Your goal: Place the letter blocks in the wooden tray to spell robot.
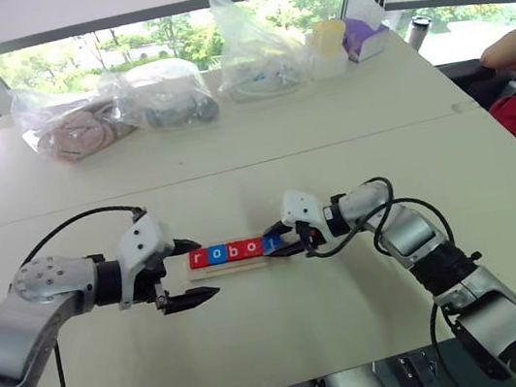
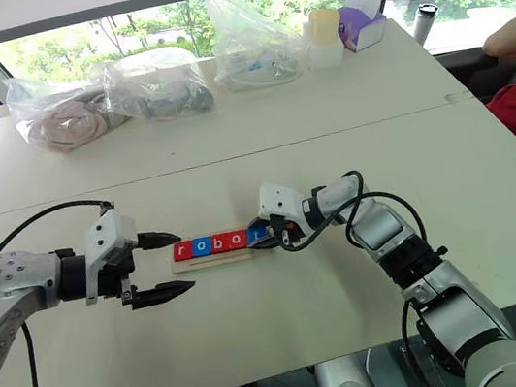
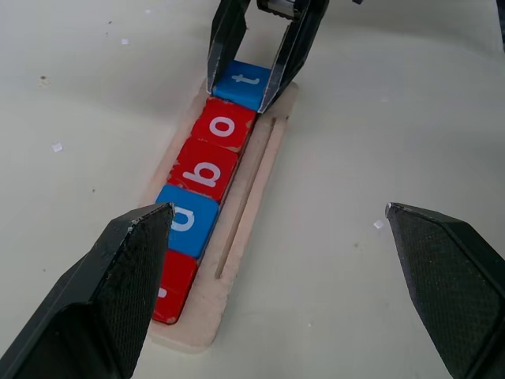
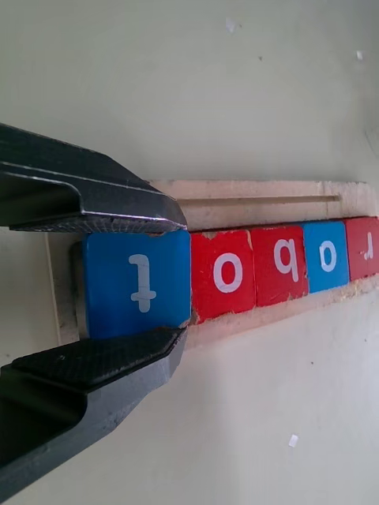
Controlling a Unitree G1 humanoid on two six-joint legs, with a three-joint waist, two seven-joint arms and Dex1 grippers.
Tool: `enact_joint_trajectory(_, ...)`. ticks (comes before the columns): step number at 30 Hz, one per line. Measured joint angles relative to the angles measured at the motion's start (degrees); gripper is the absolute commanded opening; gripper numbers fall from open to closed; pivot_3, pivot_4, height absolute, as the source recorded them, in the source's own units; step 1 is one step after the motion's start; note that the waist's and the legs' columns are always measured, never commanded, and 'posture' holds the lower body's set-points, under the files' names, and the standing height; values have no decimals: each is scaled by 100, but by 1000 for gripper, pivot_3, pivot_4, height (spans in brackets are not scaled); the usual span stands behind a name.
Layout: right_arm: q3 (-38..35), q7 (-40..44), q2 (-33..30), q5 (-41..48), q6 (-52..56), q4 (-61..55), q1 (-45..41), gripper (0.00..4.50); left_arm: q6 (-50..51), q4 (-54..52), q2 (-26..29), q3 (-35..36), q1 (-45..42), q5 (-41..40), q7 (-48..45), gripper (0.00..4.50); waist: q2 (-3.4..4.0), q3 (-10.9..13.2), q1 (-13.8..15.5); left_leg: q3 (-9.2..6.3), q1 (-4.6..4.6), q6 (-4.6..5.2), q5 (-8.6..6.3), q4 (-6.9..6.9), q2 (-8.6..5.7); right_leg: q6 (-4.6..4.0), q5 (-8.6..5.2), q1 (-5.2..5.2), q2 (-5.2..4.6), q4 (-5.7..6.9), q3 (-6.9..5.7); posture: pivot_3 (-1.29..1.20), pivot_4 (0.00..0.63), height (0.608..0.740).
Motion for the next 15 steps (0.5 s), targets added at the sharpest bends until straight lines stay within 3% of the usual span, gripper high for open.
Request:
enact_joint_trajectory(3,-4,-72,18,-13,-18,0,0,4195,-35,30,-8,-18,-9,44,0,4500,0,0,-2,0,0,0,0,0,0,0,0,0,1,0,0,0,150,740)
enact_joint_trajectory(15,-669,-497,-161,407,607,-1038,139,4195,-63,183,4,-13,-27,82,-31,4500,0,0,8,-1,-2,0,0,0,0,0,0,0,-1,-1,-1,0,150,740)
